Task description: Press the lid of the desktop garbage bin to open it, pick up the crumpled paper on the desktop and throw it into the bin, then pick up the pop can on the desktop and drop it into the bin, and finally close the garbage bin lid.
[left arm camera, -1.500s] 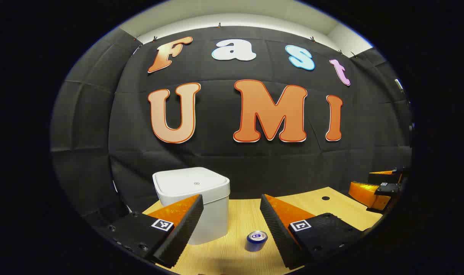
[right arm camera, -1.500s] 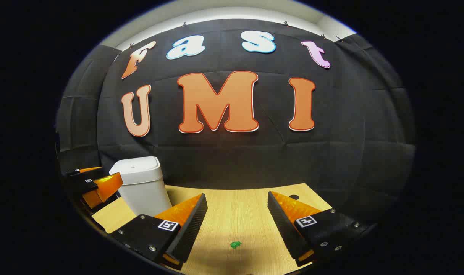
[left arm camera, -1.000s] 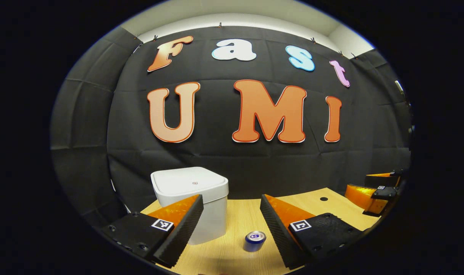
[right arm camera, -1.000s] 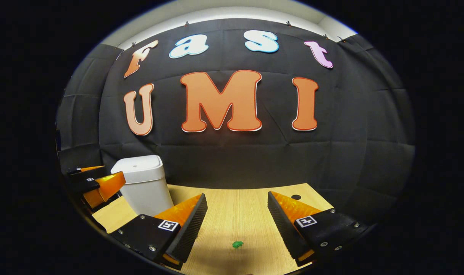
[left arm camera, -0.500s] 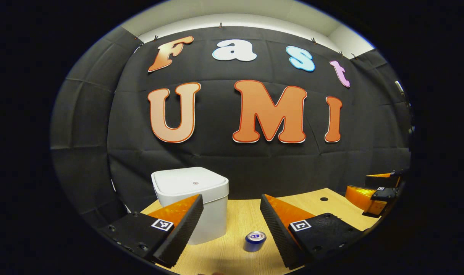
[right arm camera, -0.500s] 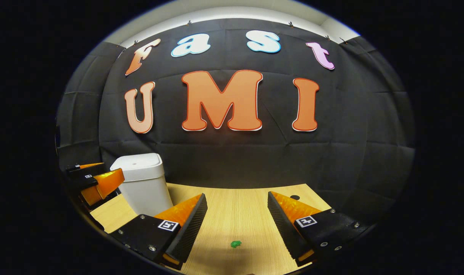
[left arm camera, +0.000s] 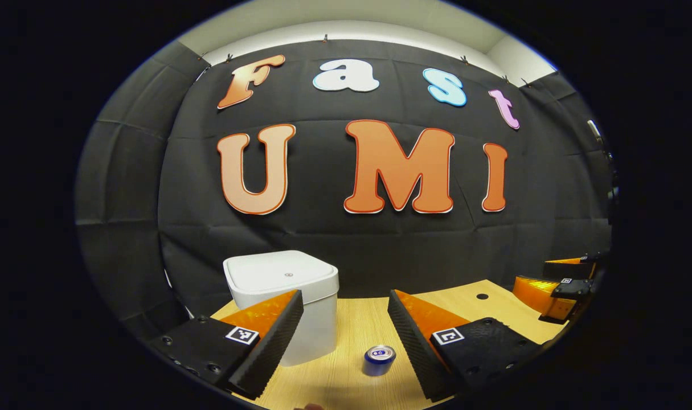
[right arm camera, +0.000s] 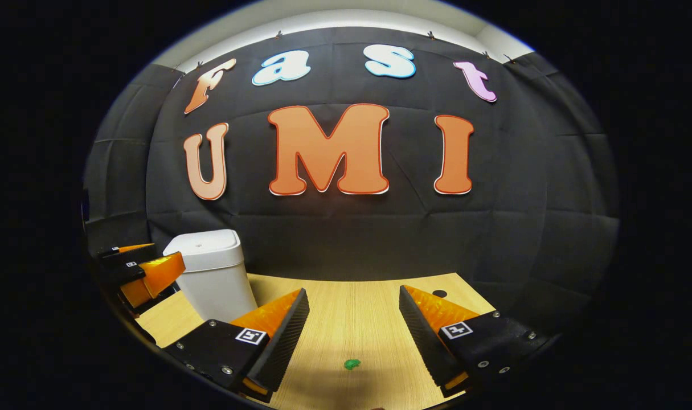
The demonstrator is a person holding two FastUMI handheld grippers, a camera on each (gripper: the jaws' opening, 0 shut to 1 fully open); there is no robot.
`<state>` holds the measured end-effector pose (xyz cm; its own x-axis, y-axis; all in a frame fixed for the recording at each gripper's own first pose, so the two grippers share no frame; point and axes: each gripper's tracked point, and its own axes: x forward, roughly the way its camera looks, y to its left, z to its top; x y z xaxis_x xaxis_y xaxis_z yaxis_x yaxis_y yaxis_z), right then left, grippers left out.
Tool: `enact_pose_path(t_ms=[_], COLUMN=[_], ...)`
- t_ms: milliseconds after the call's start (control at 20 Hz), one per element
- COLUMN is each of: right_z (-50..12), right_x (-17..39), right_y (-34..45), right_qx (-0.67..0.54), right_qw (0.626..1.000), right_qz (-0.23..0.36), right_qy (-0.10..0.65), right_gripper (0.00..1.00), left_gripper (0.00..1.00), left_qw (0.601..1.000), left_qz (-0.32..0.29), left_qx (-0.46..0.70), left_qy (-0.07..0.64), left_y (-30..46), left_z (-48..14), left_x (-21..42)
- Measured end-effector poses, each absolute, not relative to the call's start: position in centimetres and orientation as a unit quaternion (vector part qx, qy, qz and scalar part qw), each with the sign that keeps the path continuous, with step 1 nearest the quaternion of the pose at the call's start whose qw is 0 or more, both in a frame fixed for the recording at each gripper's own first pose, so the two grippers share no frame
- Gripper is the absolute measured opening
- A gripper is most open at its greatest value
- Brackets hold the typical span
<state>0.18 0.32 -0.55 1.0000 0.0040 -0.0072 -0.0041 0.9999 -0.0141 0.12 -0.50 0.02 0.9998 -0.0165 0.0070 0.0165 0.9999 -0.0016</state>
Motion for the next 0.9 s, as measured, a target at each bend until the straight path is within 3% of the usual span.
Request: enact_pose_path(t_ms=[900], right_z=[-0.57], right_x=[0.92], right_y=[0.21], right_qx=[-0.004], right_qw=[1.0], right_qz=[-0.001], right_qy=[0.007], right_gripper=[0.95], left_gripper=[0.94], left_qw=[1.0], left_qz=[-0.016], left_qx=[0.0], left_qy=[0.006], left_y=[-0.69], left_z=[-0.43], left_x=[1.04])
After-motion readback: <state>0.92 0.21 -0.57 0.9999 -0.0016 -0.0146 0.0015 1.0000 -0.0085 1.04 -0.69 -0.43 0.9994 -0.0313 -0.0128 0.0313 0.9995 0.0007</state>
